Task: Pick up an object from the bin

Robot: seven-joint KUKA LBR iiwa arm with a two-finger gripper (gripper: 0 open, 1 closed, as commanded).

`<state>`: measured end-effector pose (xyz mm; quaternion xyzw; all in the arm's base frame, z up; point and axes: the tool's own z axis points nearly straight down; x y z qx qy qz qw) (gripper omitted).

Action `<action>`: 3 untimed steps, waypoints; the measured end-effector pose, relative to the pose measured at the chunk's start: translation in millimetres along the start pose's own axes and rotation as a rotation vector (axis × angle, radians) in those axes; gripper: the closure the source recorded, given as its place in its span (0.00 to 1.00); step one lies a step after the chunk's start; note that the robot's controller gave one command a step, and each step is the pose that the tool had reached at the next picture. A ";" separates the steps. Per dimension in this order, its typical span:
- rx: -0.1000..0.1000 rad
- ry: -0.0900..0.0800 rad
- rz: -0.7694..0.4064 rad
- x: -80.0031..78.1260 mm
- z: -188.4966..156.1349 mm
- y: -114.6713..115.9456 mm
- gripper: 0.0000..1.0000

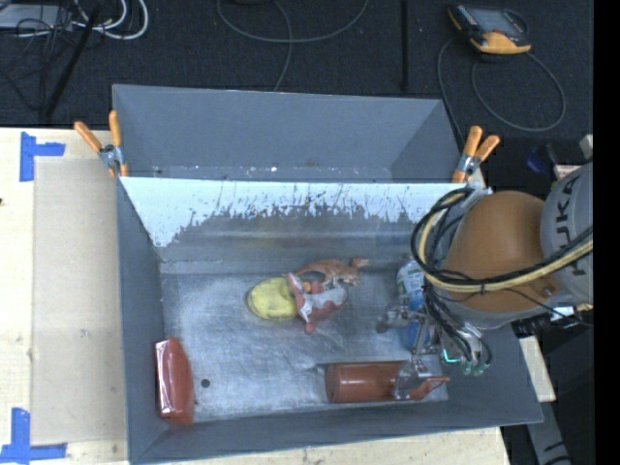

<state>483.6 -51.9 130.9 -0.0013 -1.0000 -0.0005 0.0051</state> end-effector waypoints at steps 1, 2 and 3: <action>0.001 -0.007 -0.002 -1.9 -3.2 0.1 0.00; 0.000 -0.005 -0.117 -16.8 16.1 -0.2 0.00; 0.001 -0.008 -0.322 -23.2 49.9 -19.6 0.00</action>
Offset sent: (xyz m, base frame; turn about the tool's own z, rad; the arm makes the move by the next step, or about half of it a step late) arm 0.0399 -0.0031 -0.0601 -0.2994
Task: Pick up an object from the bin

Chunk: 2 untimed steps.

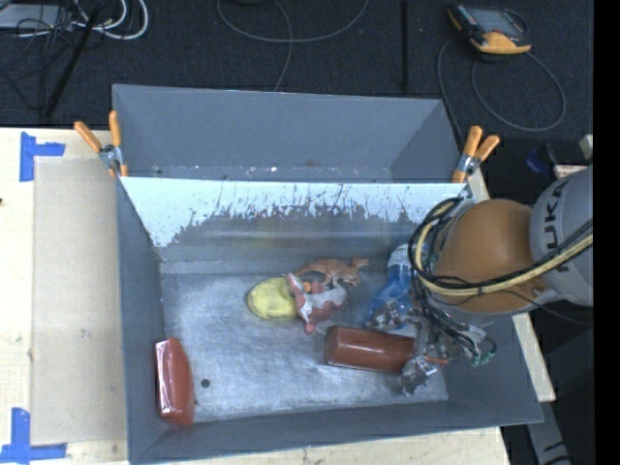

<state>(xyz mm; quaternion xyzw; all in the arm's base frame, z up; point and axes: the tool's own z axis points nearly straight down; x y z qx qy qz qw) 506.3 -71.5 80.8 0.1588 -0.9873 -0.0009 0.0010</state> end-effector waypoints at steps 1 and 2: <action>0.000 0.001 -0.069 -34.7 7.1 -16.0 1.00; 0.000 0.000 -0.069 -34.8 7.0 -16.0 1.00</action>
Offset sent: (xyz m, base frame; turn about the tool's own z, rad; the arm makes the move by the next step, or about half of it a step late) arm 0.0000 0.0000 0.0000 0.0000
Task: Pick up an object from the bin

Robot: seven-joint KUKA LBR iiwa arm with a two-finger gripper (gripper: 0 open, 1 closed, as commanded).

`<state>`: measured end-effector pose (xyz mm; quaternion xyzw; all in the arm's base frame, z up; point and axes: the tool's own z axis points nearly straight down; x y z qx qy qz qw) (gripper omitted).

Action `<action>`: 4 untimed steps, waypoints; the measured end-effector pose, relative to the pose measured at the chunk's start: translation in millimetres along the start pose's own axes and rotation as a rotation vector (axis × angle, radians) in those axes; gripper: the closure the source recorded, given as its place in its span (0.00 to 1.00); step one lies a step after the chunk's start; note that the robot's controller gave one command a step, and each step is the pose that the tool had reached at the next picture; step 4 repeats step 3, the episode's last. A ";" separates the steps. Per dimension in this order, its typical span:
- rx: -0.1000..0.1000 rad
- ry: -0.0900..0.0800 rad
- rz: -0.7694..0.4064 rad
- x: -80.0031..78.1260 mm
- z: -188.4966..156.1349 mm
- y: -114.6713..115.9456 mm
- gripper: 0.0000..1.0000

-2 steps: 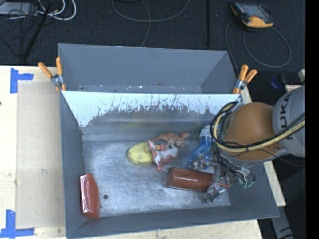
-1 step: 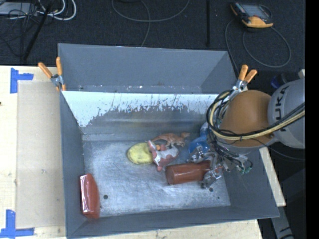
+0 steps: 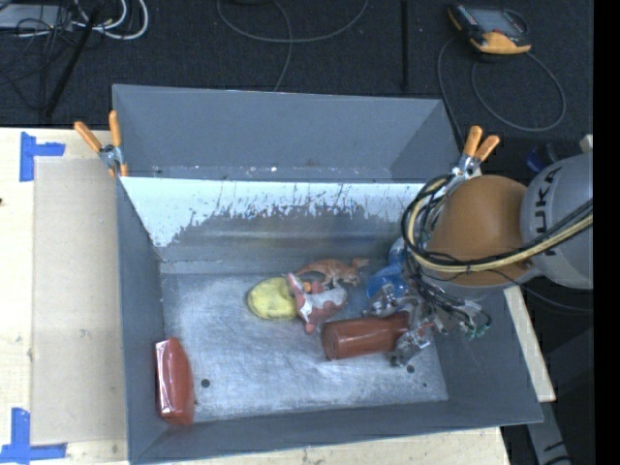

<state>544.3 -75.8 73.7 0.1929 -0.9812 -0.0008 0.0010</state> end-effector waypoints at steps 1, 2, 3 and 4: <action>-0.004 0.005 -0.015 11.8 -42.4 4.8 1.00; -0.002 0.002 -0.006 15.9 -111.3 4.1 1.00; 0.002 -0.004 -0.038 9.3 -148.6 -22.9 1.00; 0.002 -0.004 -0.038 9.3 -148.6 -22.9 1.00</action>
Offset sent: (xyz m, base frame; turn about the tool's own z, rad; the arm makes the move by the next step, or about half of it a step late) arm -0.0196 -0.0052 0.1654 0.0021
